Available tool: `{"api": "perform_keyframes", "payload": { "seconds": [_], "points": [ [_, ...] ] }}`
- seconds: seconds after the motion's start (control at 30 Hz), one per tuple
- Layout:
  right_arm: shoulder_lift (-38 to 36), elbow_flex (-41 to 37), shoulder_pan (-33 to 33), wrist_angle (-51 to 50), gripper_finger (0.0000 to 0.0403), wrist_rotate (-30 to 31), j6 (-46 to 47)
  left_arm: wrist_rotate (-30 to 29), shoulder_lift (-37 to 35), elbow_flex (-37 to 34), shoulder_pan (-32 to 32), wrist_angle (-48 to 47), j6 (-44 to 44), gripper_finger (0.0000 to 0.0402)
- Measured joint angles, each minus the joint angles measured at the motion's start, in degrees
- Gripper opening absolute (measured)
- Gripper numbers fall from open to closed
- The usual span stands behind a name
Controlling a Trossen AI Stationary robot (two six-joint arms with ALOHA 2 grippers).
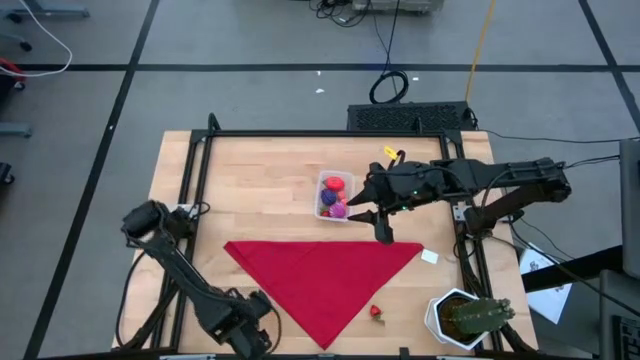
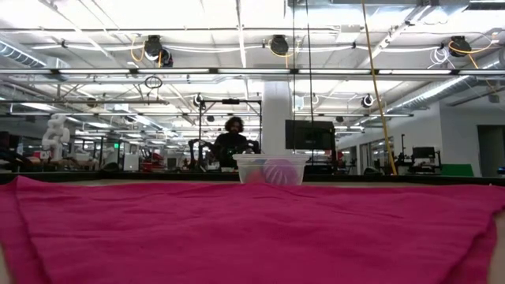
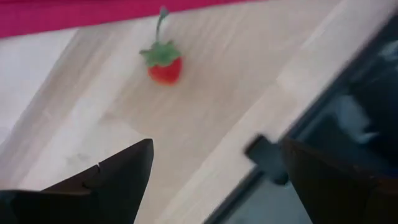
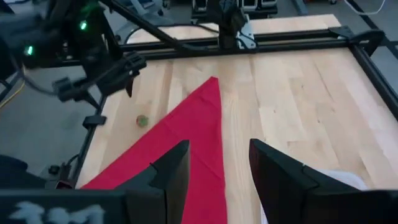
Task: Pick and placing Produce into tupperware
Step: Put the left red strawberry into the transparent bin
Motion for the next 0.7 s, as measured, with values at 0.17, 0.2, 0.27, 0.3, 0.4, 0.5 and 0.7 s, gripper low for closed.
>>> {"api": "perform_keyframes", "payload": {
  "seconds": [0.17,0.2,0.27,0.3,0.4,0.5,0.7],
  "points": [
    [0.0,-3.5,-0.1,2.6,0.0157,0.0,0.0,1.7,5.6,5.2,1.9,-9.7,3.1,0.0361],
    [0.0,-4.1,-0.1,2.6,0.0157,-0.1,0.5,1.7,6.1,5.3,2.4,-9.5,4.0,0.0361],
    [-0.1,-5.3,0.0,2.7,0.0157,-0.3,1.4,1.5,6.5,5.3,3.0,-8.2,5.9,0.0361],
    [-0.1,-5.9,0.0,2.6,0.0157,-0.3,1.9,1.2,6.5,5.3,3.3,-7.8,6.8,0.0361],
    [-0.1,-7.3,0.0,2.5,0.0157,-0.3,2.7,-0.7,6.2,5.4,4.2,-5.8,9.2,0.0361],
    [-0.3,-8.1,0.0,2.7,0.0157,-0.3,2.7,-1.5,6.3,5.4,4.7,-6.2,10.2,0.0361],
    [-0.3,-8.6,0.0,2.7,0.0157,-0.4,2.7,-2.9,6.3,4.0,4.8,-6.2,9.9,0.0361]
  ]
}}
